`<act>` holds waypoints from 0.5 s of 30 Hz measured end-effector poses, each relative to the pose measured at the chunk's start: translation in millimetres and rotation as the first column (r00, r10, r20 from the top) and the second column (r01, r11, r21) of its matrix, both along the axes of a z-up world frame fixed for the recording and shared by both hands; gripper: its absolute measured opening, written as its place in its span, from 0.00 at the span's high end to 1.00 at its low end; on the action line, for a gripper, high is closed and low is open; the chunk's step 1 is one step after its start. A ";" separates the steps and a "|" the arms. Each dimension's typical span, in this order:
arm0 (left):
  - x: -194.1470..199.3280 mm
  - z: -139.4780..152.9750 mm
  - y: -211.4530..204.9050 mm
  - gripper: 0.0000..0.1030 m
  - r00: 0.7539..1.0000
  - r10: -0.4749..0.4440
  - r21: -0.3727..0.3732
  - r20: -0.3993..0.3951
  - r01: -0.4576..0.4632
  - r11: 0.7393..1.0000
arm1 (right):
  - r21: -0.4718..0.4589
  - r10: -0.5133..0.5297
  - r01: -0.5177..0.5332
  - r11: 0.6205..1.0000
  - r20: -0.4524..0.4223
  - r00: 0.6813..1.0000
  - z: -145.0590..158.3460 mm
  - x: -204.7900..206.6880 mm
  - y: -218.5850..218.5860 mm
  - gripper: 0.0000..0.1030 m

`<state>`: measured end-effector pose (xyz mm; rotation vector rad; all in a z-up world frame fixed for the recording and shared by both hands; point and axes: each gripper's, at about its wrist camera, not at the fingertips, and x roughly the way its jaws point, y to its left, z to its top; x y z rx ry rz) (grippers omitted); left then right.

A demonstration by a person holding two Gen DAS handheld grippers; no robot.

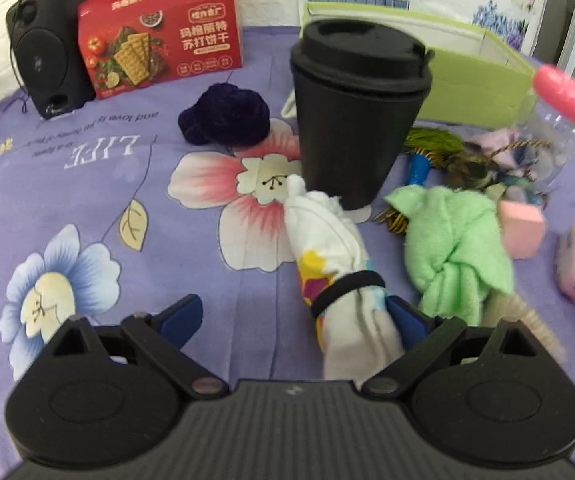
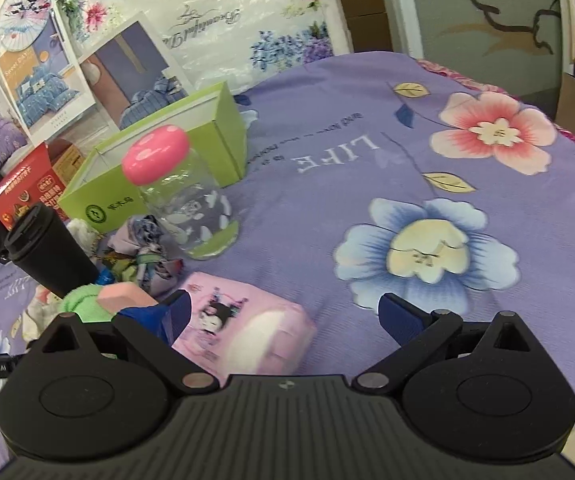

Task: Organize soft objects
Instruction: 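Grasp the rolled white sock with the left tool while the right tool grasps the pink Kuromi tissue pack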

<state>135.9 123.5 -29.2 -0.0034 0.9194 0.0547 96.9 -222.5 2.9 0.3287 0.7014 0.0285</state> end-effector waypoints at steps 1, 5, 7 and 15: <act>3.5 -2.4 0.3 0.06 1.000 -0.005 -0.025 -0.019 0.005 1.000 | 0.000 -0.011 0.011 1.000 -0.003 1.000 -1.5 -1.8 -4.1 0.15; -8.7 23.5 -7.2 0.07 0.997 -0.001 -0.036 0.075 0.004 0.999 | 0.023 -0.030 0.031 0.999 -0.028 0.999 -9.1 0.9 -10.3 0.15; -6.0 27.9 -15.0 0.07 0.996 -0.001 0.045 0.089 -0.003 0.999 | 0.026 -0.018 0.019 0.999 -0.027 0.999 -10.0 2.1 -7.8 0.15; 12.4 -12.3 -6.2 0.06 0.999 0.000 0.018 -0.038 0.000 1.000 | 0.017 0.043 -0.043 0.999 -0.008 0.999 -3.9 5.9 6.9 0.15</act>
